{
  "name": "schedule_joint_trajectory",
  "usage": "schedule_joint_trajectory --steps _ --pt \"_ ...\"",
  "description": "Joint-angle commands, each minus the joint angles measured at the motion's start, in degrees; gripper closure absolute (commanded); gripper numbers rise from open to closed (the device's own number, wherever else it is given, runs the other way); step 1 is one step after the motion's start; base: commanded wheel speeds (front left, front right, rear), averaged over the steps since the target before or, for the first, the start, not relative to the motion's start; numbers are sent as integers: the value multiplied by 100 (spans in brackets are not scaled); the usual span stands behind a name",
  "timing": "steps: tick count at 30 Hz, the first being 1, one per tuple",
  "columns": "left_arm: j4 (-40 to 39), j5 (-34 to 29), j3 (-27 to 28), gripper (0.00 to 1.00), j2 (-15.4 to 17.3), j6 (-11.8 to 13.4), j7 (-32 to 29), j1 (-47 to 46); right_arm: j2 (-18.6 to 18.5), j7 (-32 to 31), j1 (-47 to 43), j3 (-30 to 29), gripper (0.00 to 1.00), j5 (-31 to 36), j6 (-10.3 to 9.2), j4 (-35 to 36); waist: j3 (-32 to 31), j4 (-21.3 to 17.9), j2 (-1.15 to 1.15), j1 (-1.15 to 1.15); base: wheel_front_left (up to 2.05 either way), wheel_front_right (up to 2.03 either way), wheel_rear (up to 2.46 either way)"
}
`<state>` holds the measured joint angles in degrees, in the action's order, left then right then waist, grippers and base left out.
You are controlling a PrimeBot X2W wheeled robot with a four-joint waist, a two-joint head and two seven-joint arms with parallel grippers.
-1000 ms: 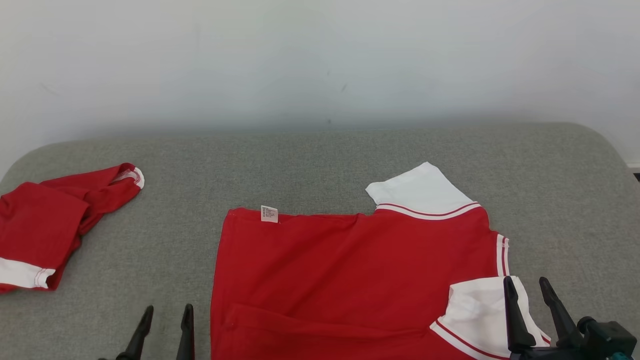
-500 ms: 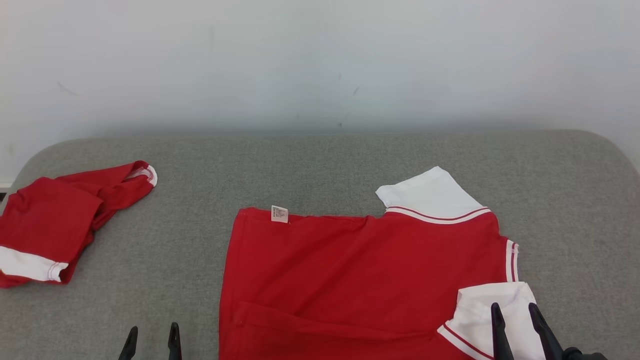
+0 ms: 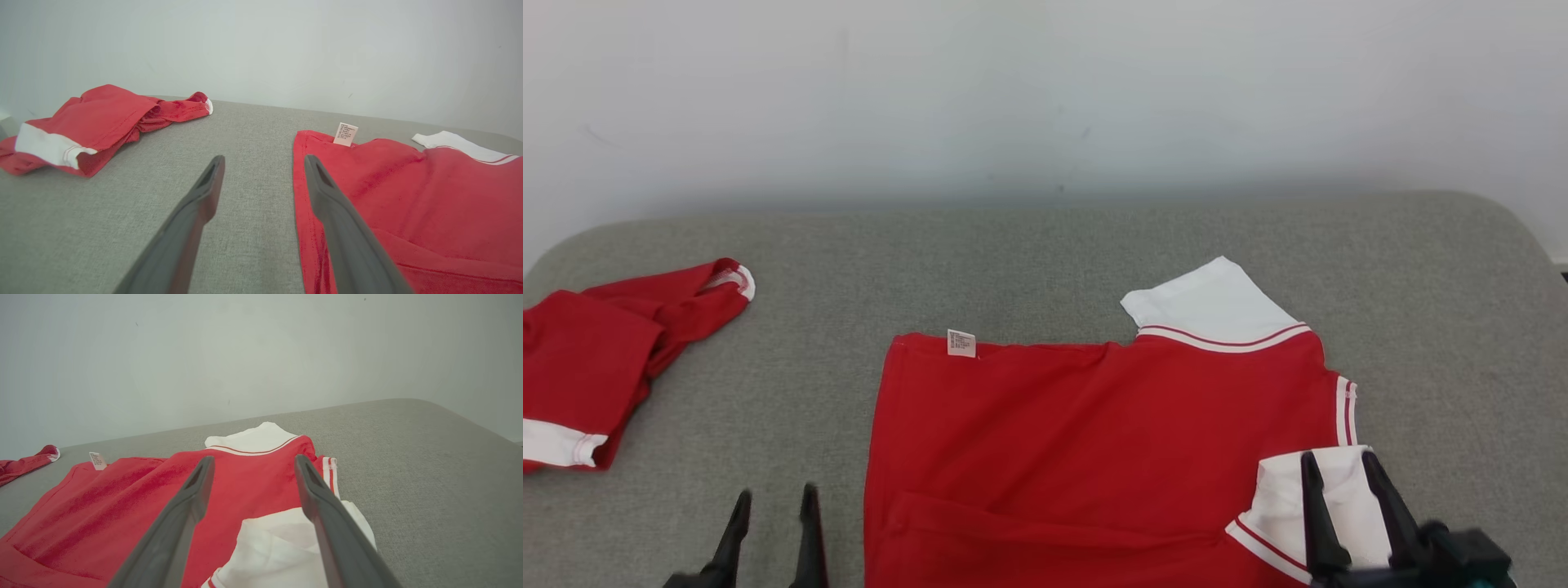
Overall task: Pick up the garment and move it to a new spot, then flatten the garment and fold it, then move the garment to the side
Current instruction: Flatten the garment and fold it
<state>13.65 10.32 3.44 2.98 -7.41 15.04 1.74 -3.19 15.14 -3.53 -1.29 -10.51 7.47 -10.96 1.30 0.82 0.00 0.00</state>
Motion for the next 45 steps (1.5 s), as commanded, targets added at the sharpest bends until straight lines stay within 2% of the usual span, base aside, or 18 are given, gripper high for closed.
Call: schedule_joint_trajectory --steps 1,2,6,9,12,19,23,37,38,39,40,45 --pt "26 -6 -43 0 4 -2 8 -148 11 10 149 43 0 -27 7 -1 119 -90 0 0 0 0 0" --pt "154 55 -285 0 205 -4 9 -590 -34 10 573 232 0 -32 7 -158 337 -188 0 0 0 0 0" --pt "606 249 -824 0 630 0 9 -1388 -180 10 1389 573 0 -36 7 -499 713 -345 0 0 0 0 0" --pt "1401 669 -1613 0 1193 -2 -69 -2431 -347 11 2328 918 0 -147 7 -1014 1092 -493 0 0 0 0 0" --pt "1864 1036 -1945 0 1355 -1 -188 -3050 -406 11 2736 1033 0 -206 7 -1172 1292 -532 0 0 0 0 0" --pt "3013 1660 -2381 0 1415 -3 -364 -4051 -429 11 3108 1226 0 -230 7 -1283 1603 -673 0 0 0 0 0" --pt "3491 1968 -2546 0 1414 -2 -331 -4319 -474 11 3119 1268 0 -248 7 -1303 1666 -757 0 0 0 0 0" --pt "4302 2694 -3136 0 1365 -3 -138 -4689 -541 11 3081 1226 0 -222 7 -1259 1646 -838 0 0 0 0 0" --pt "4325 2721 -3176 35 1361 -2 -123 -4716 -550 11 3089 1233 0 -228 7 -1258 1649 -839 0 0 0 0 0" --pt "4346 2731 -3219 56 1363 -3 -117 -4748 -557 11 3100 1241 0 -232 7 -1257 1654 -839 0 0 0 0 0" --pt "4364 2748 -3264 100 1372 -2 -107 -4783 -560 11 3111 1246 0 -229 7 -1254 1658 -840 0 0 0 0 0" --pt "4295 2918 -3400 100 1377 -2 -32 -4886 -639 11 3193 1260 0 -242 8 -1367 1655 -752 0 0 0 0 0"
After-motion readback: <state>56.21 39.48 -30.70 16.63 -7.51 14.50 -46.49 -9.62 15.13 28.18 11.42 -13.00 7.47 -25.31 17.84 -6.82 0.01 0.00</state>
